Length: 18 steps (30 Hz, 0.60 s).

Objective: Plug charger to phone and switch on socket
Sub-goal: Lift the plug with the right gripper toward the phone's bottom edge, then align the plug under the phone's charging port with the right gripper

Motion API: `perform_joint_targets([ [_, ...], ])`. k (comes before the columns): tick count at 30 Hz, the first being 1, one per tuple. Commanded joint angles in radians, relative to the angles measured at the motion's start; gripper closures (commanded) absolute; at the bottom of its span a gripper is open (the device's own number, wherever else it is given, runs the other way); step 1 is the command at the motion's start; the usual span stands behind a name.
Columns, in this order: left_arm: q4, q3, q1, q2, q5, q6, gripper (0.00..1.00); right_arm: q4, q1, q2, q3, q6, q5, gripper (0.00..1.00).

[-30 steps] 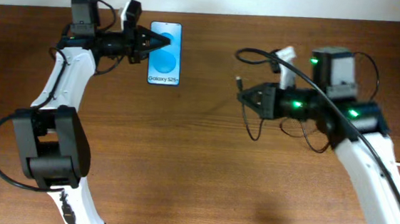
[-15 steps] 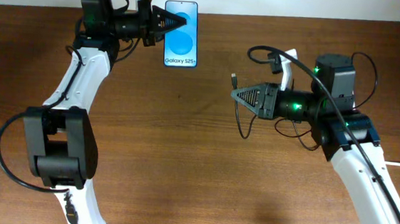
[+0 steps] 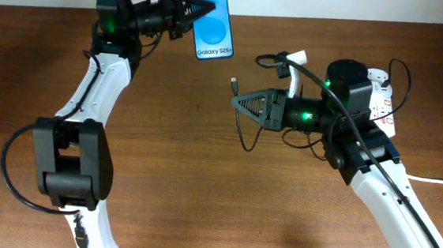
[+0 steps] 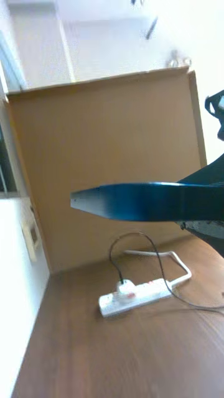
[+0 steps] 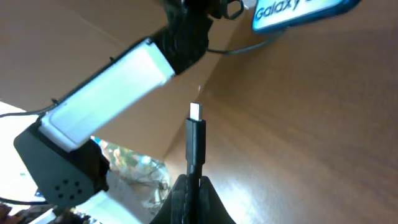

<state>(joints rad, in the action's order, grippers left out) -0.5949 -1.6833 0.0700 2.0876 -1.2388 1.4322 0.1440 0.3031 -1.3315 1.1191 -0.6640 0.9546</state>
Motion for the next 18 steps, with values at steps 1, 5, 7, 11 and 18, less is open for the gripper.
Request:
perform_joint_targets([
  [1, -0.161, -0.019, 0.008, -0.001, 0.024, 0.213, 1.0, -0.053, 0.005, -0.031, -0.004, -0.056, -0.026, 0.96],
  [5, -0.19, -0.019, 0.013, -0.001, 0.025, 0.259, 1.0, -0.136, 0.006, -0.074, -0.004, -0.071, -0.023, 0.96],
  [7, -0.189, -0.019, 0.021, -0.001, 0.028, 0.26, 1.0, -0.15, 0.005, -0.096, -0.004, -0.071, -0.025, 0.96],
  [11, -0.178, -0.019, 0.045, 0.0, 0.029, 0.261, 1.0, -0.161, 0.006, -0.126, -0.004, -0.071, -0.028, 0.96],
  [18, -0.171, -0.019, 0.068, 0.018, 0.031, 0.249, 1.0, -0.171, 0.051, -0.129, -0.004, -0.069, -0.078, 0.96],
])
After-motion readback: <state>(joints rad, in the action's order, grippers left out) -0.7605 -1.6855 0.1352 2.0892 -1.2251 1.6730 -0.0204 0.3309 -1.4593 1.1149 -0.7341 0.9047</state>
